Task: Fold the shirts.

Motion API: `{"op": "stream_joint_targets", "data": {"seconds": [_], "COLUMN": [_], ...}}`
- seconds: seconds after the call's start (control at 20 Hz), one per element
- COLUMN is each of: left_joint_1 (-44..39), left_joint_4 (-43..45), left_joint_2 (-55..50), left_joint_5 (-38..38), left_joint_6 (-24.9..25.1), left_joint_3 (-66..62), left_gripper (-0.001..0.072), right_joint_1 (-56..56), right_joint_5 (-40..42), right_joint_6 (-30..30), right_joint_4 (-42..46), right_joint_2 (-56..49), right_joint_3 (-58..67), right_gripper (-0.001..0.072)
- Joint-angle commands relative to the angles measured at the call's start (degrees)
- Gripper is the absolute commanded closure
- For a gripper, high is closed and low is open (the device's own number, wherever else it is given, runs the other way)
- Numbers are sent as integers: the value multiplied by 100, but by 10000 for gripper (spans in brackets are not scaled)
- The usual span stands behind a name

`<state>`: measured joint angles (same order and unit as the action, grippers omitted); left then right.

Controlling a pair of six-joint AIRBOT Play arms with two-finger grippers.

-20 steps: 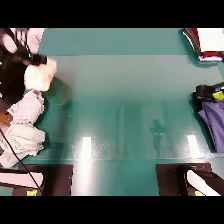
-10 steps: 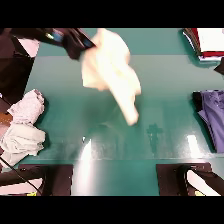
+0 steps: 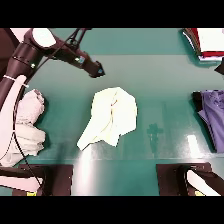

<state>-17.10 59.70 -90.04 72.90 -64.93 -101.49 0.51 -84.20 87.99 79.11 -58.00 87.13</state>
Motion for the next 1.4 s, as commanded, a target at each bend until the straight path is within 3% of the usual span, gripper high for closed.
{"op": "stream_joint_targets", "data": {"seconds": [0.0, 0.15, 0.45, 0.7, 1.05, 1.1, 1.15, 1.2, 1.35], "left_joint_1": [599, 625, 625, 625, 339, 179, 52, -39, 50], "left_joint_4": [-85, -142, -240, -380, -658, -654, -656, -656, -293], "left_joint_2": [129, 673, 1884, 1950, 1950, 1950, 1950, 1950, 1952], "left_joint_5": [1088, 927, -221, -455, -658, -741, -813, -848, -551], "left_joint_6": [-514, -254, 92, 219, 234, 234, 243, 238, -26], "left_joint_3": [564, 2302, 5626, 6373, 6441, 6441, 6441, 6435, 6111], "left_gripper": [4, 3, 3, 3, 5, 120, 426, 673, 684], "right_joint_1": [-4, -4, -4, -7, -9, -7, -7, -4, -20], "right_joint_5": [92, 177, 352, 387, 374, 374, 372, 365, 282], "right_joint_6": [-4, -2, 0, 2, 4, 2, 2, 2, 0], "right_joint_4": [-2, -7, -9, -11, -219, -313, -310, -310, -787], "right_joint_2": [0, 0, 0, 0, 0, -2, -2, -2, 0], "right_joint_3": [-264, -483, -581, -581, -581, -581, -581, -581, -675], "right_gripper": [685, 685, 685, 685, 685, 686, 686, 685, 685]}}
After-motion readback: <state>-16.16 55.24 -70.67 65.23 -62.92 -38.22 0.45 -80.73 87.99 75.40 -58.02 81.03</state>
